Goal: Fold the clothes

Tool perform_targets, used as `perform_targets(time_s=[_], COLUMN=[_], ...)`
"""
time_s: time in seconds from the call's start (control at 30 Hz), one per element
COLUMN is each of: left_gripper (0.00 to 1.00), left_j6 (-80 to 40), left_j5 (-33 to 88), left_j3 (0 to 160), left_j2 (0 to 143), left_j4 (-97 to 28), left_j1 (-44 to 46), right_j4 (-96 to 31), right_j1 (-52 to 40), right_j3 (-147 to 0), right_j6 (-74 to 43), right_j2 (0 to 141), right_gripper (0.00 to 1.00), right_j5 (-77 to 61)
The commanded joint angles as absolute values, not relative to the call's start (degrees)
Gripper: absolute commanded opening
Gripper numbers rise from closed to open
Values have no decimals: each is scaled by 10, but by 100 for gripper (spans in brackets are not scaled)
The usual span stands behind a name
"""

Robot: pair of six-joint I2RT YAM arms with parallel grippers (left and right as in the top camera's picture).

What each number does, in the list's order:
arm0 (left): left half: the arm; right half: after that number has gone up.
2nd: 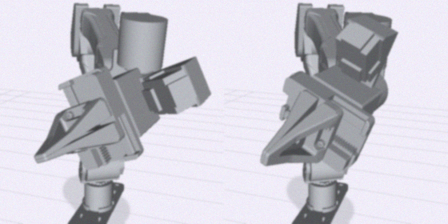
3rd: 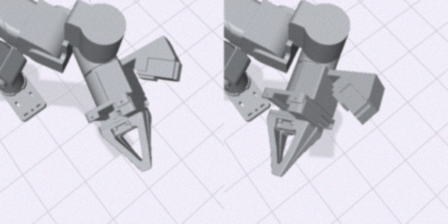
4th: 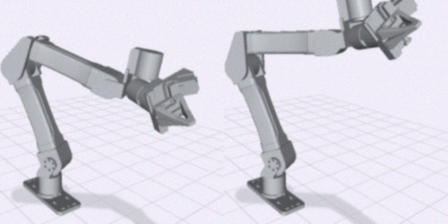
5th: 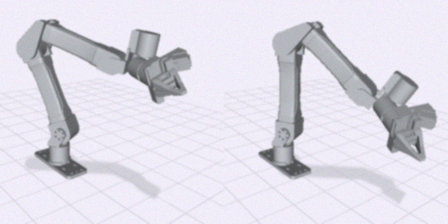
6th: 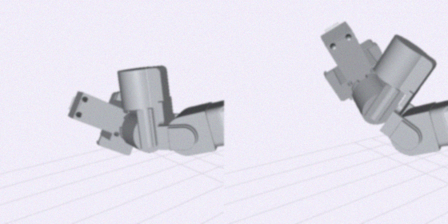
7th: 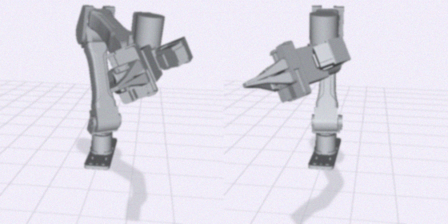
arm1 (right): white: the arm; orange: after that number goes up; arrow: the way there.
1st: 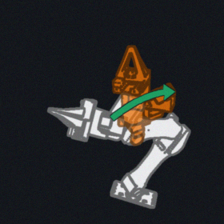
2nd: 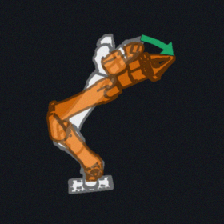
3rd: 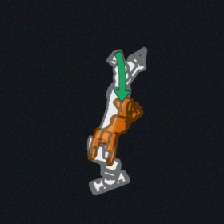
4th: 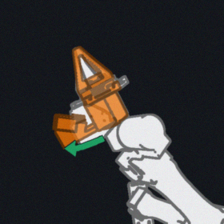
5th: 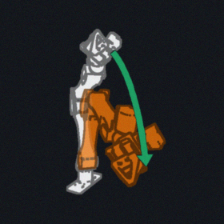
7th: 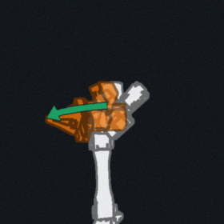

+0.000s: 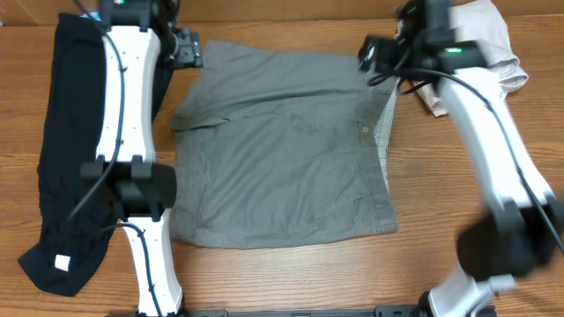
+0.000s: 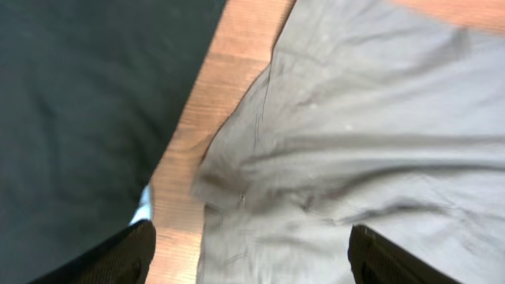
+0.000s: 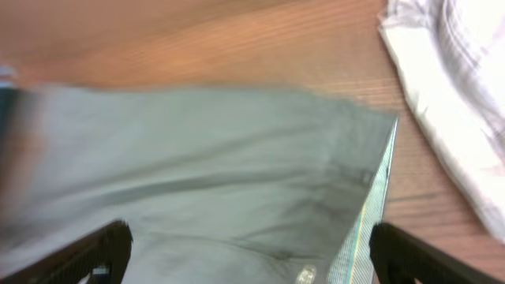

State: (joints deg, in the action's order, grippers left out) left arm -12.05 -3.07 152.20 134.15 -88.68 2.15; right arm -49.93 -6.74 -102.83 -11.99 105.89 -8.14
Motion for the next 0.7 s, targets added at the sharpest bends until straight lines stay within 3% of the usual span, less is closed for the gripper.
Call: perform_targets(time_s=[0.0,0.03,0.17,0.3,0.5,0.67], left_gripper=[81,100,100,100,100,100], left_j6=[-118,-111,-42,-43,-63,-181], left_j5=[-6,19,190,190,79,-50], left_j3=[1635,1646,1638,1623,1459,1268], left_j2=[1311,1303,1247,1194,1053,925], left_j4=[-968,-968,-968,-968,-968,-968], left_j1=[27,27,36,55,107,141], right_j4=[-549,-569,-635,-713,-823,-899], right_j1=[-67,-67,-67,-67,-67,-67], right_j3=[-1066,-1066,-1066,-1066,-1065,-1048], right_j6=[-120,-119,-92,-100,-138,-214], right_j2=[927,904,832,775,725,724], right_gripper=[100,100,100,100,100,100], right_j5=[-171,-176,-183,-182,-168,-99])
